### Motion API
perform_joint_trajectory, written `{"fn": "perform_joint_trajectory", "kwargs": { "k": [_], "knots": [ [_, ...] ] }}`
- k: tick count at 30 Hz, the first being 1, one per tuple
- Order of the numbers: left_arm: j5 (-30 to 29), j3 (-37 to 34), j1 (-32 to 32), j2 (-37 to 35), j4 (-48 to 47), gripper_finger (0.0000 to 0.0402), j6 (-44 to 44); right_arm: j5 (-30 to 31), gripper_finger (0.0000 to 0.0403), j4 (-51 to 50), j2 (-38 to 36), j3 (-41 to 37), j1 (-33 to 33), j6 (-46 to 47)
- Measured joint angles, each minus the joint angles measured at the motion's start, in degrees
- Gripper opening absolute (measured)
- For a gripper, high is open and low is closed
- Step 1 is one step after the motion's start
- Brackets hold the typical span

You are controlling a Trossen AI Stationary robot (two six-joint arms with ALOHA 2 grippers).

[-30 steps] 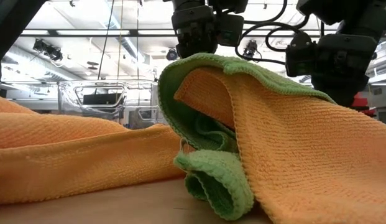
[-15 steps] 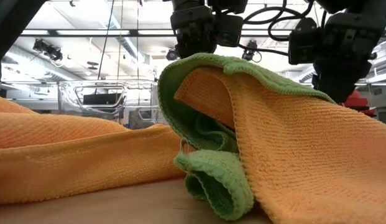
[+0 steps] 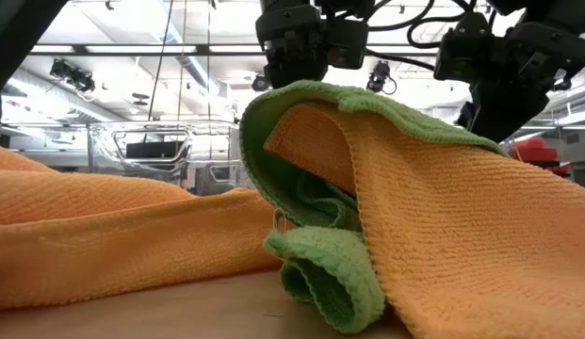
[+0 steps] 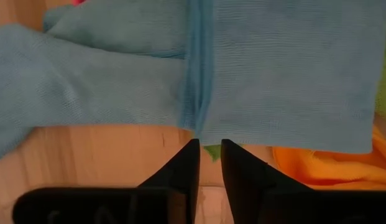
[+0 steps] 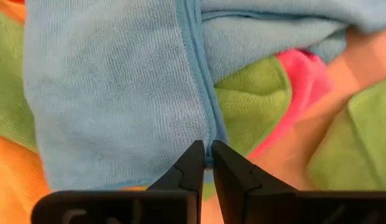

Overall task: Fold microfiber towels
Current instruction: Fold the left blue towel

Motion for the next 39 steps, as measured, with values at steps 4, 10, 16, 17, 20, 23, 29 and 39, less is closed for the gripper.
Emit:
{"fn": "perform_joint_trajectory", "kwargs": {
  "k": [4, 10, 16, 17, 20, 23, 29, 39],
  "knots": [
    [0.07, 0.00, -0.76, 0.02, 0.01, 0.0068, 0.19, 0.07, 0.0039, 0.03, 0.00, 0.01, -1.16, -5.05],
    [0.08, 0.00, -1.16, 0.04, 0.00, 0.0070, 0.00, 0.07, 0.0039, -1.04, 0.13, 0.00, -3.30, -11.36],
    [0.09, 0.00, -2.38, 0.04, 0.11, 0.0077, -0.25, -0.41, 0.0040, -1.36, 0.13, 0.00, -3.62, -15.80],
    [0.09, 0.00, -2.64, 0.04, 0.20, 0.0078, -0.25, -0.43, 0.0040, -1.40, 0.13, 0.00, -3.62, -16.03],
    [0.09, 0.00, -3.37, 0.04, 0.50, 0.0080, -0.31, -0.45, 0.0040, -1.40, 0.15, 0.00, -3.62, -16.52],
    [0.10, 0.00, -4.30, 0.04, 0.83, 0.0083, -1.85, -0.61, 0.0040, -1.67, 0.15, 0.00, -3.62, -16.50],
    [1.72, 0.00, -6.61, 0.04, 1.53, 0.0111, -8.70, -2.38, 0.0066, -2.99, 0.17, 0.00, -3.62, -14.62],
    [2.50, 0.00, -12.00, 0.04, 2.74, 0.0163, -6.07, -2.50, 0.0161, -3.02, 0.17, 0.00, -3.96, -12.69]
  ]
}}
